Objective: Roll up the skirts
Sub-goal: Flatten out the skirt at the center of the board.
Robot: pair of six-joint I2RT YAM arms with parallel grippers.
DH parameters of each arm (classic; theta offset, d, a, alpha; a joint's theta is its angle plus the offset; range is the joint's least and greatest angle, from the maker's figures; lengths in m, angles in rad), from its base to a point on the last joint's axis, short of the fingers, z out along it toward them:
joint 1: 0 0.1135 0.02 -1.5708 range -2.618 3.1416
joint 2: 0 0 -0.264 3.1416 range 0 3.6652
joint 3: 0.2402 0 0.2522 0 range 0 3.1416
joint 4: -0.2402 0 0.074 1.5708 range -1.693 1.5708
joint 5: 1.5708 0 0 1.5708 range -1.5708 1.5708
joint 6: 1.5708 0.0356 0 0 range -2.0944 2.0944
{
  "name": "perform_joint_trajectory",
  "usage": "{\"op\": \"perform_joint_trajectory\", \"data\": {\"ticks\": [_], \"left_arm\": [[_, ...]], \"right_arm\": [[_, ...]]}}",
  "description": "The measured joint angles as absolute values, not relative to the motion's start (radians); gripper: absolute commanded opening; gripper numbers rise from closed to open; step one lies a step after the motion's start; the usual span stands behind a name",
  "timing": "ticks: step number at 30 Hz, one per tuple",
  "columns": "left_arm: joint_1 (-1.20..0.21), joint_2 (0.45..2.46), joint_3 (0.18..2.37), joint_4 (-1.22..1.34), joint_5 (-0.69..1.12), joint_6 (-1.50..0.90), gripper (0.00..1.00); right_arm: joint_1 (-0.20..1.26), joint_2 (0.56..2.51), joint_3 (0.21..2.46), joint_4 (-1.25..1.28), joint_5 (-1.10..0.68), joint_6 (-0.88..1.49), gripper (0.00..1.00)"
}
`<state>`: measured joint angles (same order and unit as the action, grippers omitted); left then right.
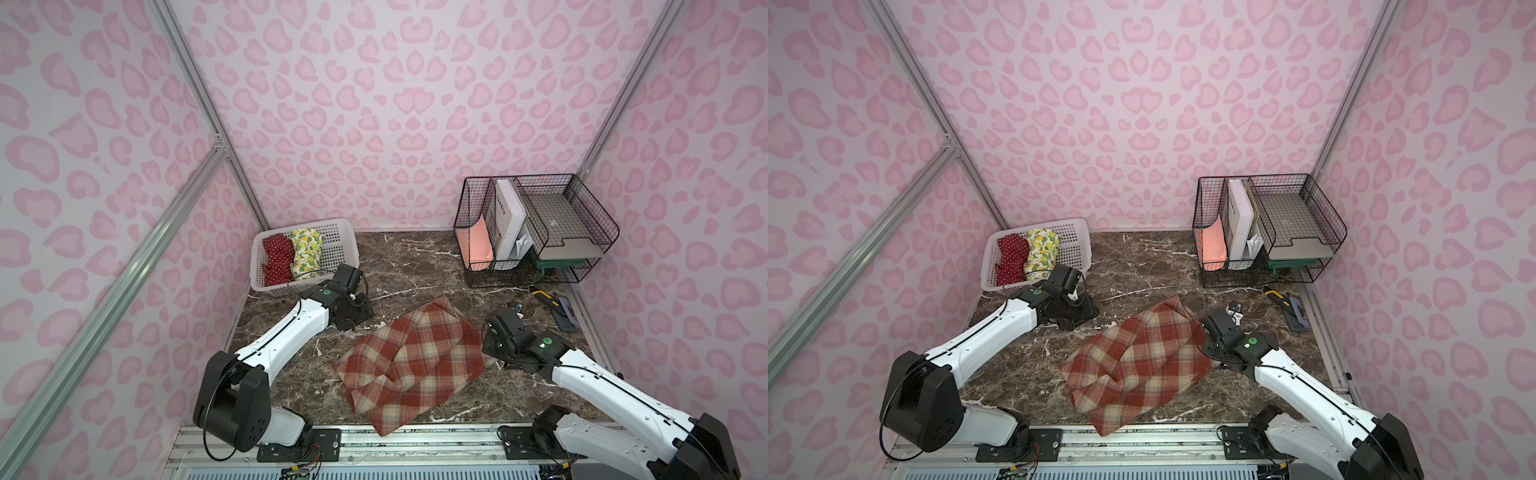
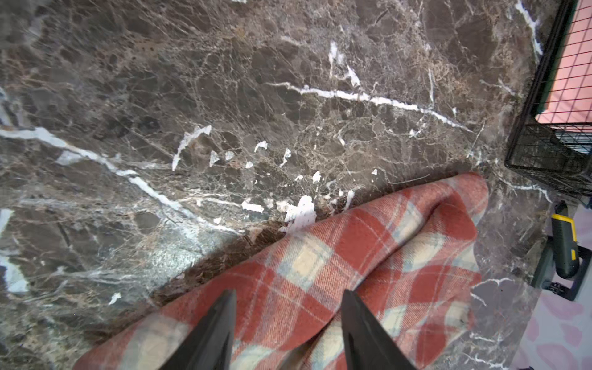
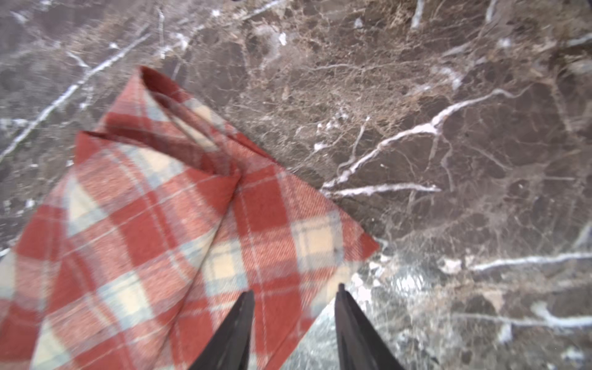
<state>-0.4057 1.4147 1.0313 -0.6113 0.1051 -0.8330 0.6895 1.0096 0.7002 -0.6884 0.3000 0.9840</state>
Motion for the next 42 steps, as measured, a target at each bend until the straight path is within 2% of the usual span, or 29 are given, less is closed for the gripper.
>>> {"op": "perform_joint_trajectory", "data": {"ticks": [3,4,9,12,14,17,21,26,34,38,42], "left_arm": [[-0.406,1.345,1.007,-0.62,0.104,-0.832,0.58],[-0.406,1.317,0.988,-0.626,0.096,-0.833,0.59],[-0.407,1.152,0.851,-0.712,0.084,-0.891,0.6],[-0.422,1.007,0.755,-0.783,0.082,-0.954,0.73],[-0.435,0.91,0.71,-0.842,0.083,-1.006,0.77],[-0.448,0.786,0.676,-0.934,0.083,-1.067,0.78],[-0.468,0.719,0.662,-1.032,0.091,-1.129,0.76],[-0.544,0.726,0.63,-1.045,0.147,-1.174,0.71],[-0.662,0.815,0.566,-0.881,0.157,-1.255,0.68],[-0.672,0.826,0.52,-0.796,0.13,-1.283,0.6],[-0.681,0.826,0.496,-0.743,0.09,-1.307,0.45]], "right_arm": [[0.721,1.048,0.76,-0.701,0.348,0.994,0.63],[0.724,1.077,0.772,-0.671,0.357,0.957,0.64],[0.694,1.378,0.942,-0.504,0.306,0.721,0.65],[0.693,1.597,1.121,-0.426,0.265,0.566,0.66],[0.689,1.707,1.209,-0.404,0.222,0.472,0.67],[0.662,1.815,1.292,-0.385,0.138,0.368,0.67],[0.609,1.882,1.324,-0.374,0.03,0.278,0.67],[0.593,1.913,1.307,-0.363,-0.07,0.205,0.62],[0.591,1.912,1.243,-0.347,-0.136,0.186,0.49],[0.587,1.893,1.231,-0.34,-0.142,0.186,0.4],[0.581,1.868,1.215,-0.34,-0.147,0.187,0.26]]}}
